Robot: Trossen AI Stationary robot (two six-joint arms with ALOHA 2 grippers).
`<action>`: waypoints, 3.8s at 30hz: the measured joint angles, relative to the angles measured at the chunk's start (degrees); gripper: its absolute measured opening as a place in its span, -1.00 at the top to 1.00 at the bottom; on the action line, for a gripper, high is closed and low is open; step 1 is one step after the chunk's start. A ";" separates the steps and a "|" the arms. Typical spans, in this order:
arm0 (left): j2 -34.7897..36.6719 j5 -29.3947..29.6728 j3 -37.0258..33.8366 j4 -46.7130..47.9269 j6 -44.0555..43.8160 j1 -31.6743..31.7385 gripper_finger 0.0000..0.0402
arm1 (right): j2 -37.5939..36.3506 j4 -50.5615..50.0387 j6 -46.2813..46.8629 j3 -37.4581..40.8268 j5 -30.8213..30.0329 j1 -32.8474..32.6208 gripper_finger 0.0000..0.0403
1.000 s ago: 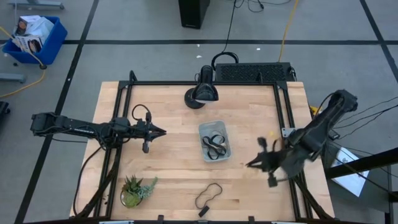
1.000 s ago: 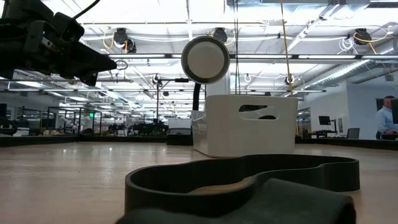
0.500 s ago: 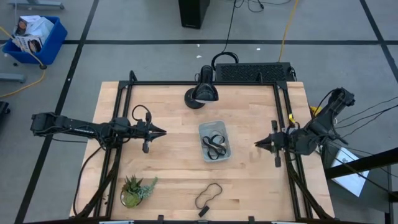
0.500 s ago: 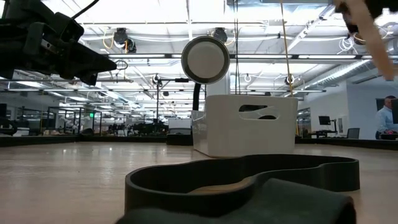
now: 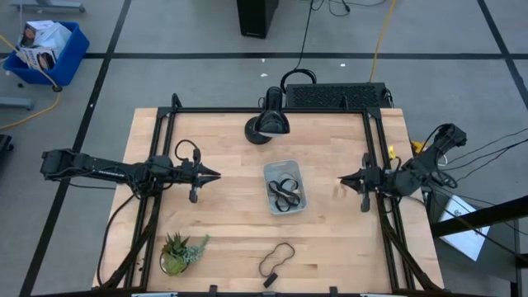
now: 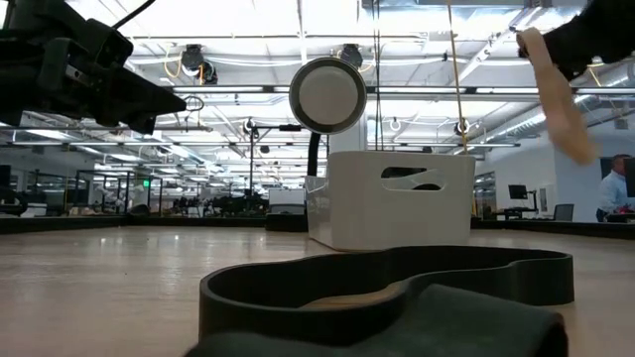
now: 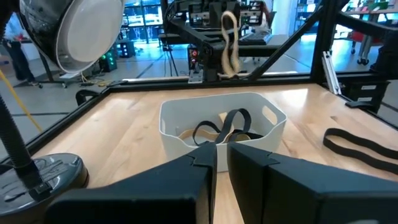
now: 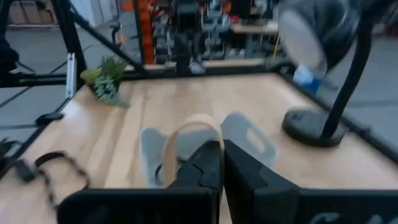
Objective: Pick and place rubber bands into bin
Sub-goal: Put the light orange rubber band into the gray bin, then put the black rubber band into the gray bin
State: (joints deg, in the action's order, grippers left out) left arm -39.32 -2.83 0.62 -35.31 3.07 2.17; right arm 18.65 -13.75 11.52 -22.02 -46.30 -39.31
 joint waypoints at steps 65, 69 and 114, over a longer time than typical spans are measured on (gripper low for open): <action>-0.06 5.95 0.00 0.25 9.53 0.01 0.77 | 41.63 35.12 -22.62 -12.87 49.47 42.40 0.49; -0.06 6.34 0.00 1.28 9.74 0.01 0.77 | 31.96 28.91 -24.34 -12.90 49.02 42.69 0.94; -0.08 10.83 1.72 6.06 -5.34 -0.49 0.80 | -5.26 38.72 -17.69 20.05 50.84 43.17 1.00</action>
State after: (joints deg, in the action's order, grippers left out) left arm -39.40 8.00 2.35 -29.25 -2.27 1.67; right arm 13.39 24.97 -6.16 -1.97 4.54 3.86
